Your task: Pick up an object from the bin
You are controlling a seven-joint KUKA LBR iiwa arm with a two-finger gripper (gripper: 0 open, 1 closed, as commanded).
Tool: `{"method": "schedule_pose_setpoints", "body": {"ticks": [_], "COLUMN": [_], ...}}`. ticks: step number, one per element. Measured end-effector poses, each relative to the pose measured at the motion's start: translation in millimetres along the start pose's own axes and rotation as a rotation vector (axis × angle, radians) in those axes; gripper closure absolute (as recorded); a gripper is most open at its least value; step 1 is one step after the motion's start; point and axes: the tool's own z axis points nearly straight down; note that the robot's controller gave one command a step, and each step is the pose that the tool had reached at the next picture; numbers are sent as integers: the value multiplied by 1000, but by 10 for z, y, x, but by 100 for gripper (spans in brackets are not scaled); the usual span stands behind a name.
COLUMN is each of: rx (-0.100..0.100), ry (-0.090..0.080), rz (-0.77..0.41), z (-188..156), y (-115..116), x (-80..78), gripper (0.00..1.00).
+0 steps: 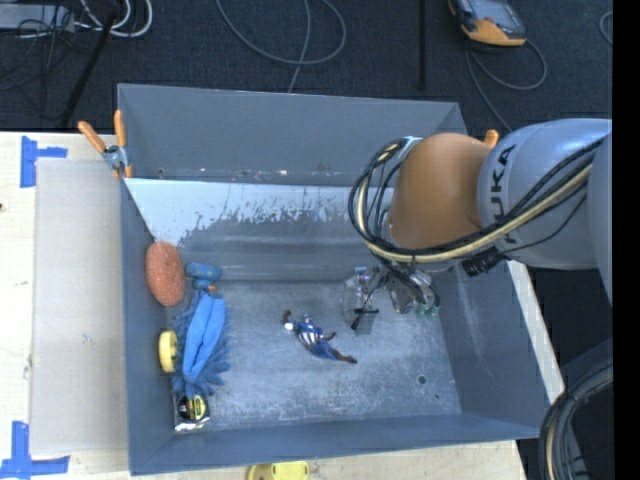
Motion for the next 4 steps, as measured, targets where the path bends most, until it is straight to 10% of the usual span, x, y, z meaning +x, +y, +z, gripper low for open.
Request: {"method": "schedule_pose_setpoints", "body": {"ticks": [1, 4], "rx": [2, -1], "ry": [-15, -5], "rz": [-16, -43], "z": [-336, 340], "y": [-45, 444], "x": [-44, 172], "gripper": [0, 0]}}
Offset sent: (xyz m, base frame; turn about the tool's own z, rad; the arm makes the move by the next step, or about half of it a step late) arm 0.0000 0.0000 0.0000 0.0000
